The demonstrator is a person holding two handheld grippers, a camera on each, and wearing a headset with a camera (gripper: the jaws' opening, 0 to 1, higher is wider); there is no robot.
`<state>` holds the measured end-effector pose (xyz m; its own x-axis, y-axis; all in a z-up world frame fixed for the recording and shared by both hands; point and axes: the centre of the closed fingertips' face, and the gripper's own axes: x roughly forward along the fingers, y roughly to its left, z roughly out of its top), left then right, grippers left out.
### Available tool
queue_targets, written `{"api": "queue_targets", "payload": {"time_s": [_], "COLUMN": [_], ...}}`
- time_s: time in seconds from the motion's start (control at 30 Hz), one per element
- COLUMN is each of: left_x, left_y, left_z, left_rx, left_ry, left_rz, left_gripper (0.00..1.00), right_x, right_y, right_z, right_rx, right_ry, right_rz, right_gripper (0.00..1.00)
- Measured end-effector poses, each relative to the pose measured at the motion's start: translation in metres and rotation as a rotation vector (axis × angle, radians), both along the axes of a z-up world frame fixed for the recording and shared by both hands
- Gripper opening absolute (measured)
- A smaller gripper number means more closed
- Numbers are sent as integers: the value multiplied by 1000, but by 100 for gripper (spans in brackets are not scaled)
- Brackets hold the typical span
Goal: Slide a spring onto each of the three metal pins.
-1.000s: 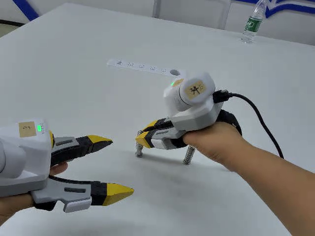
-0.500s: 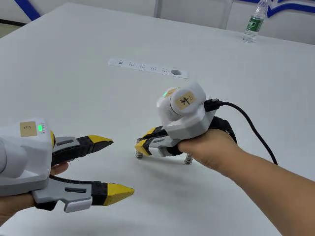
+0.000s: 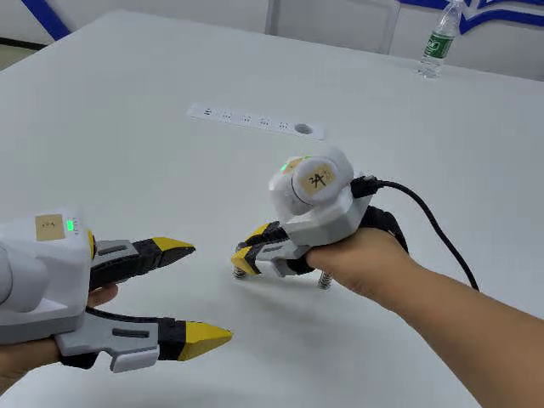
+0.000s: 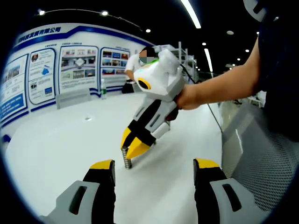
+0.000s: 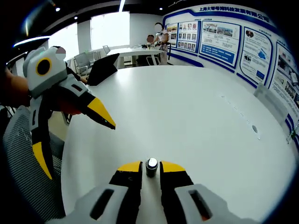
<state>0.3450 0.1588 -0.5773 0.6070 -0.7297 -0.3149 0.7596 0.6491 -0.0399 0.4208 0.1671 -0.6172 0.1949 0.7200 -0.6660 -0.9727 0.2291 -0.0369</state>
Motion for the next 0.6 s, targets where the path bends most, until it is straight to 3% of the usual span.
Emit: {"api": "queue_targets", "payload": {"time_s": [0.23,0.6], "left_x": [0,2], "left_y": [-3,-4], "left_z": [0,2], "left_rx": [-2,-7], "left_ry": [-2,-4], "left_rz": [-3,0], "left_gripper": [70,72], "right_x": [-4,-18], "right_y": [-7,-25], "right_z": [16,30], "right_rx": [34,69], "right_ry": [-18,-38], "right_rz": [-14,-21], "right_gripper": [20,23]}}
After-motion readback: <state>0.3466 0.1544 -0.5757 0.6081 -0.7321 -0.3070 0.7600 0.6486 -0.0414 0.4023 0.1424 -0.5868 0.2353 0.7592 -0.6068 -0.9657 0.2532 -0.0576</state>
